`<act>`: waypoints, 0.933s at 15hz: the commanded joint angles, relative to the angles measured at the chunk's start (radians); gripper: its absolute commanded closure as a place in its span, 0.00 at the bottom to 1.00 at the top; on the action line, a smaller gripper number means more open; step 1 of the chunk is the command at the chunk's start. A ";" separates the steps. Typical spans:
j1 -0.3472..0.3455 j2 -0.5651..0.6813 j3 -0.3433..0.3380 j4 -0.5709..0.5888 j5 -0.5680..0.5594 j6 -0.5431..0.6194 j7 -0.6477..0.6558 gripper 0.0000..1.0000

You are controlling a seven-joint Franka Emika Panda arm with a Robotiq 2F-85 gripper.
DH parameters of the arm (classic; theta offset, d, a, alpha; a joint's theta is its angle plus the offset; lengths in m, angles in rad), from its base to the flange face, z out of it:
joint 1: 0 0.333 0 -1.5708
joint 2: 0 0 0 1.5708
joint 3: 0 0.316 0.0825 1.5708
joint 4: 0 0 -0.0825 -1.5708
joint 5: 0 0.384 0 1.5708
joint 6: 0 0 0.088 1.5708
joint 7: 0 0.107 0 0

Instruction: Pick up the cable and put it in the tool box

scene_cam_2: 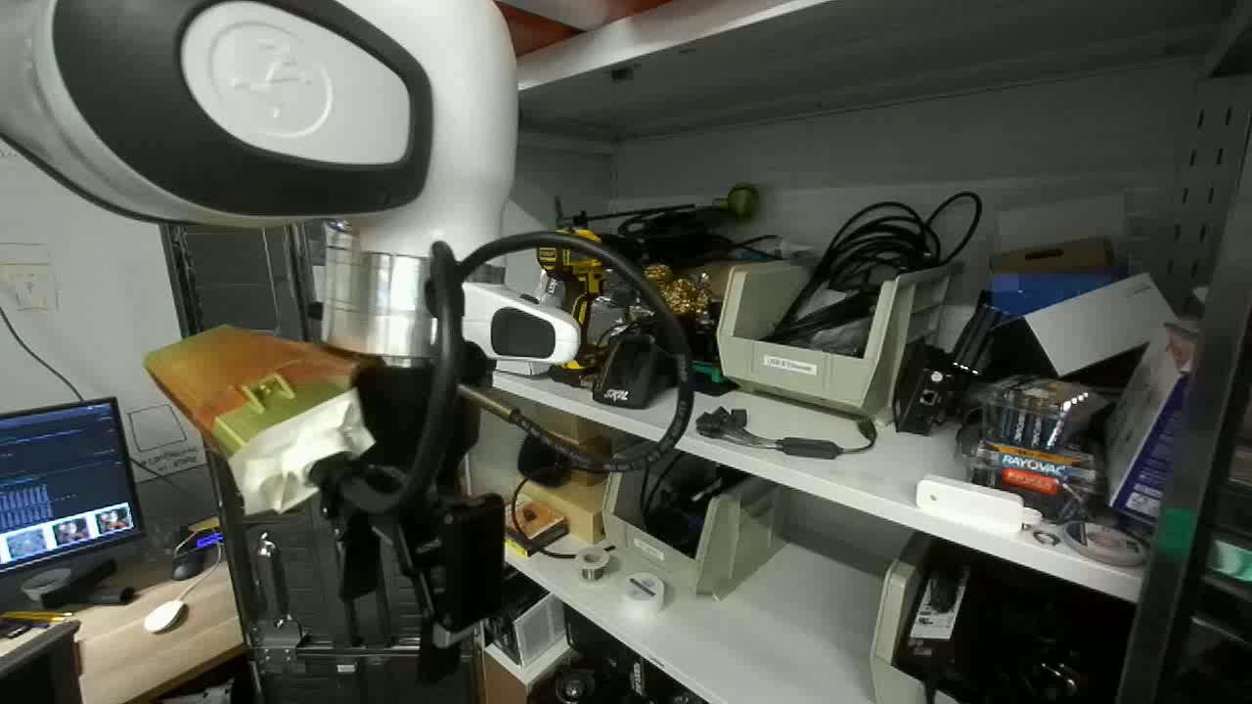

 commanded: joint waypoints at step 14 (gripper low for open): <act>-0.008 0.010 0.010 -0.001 -0.016 0.018 0.026 0.00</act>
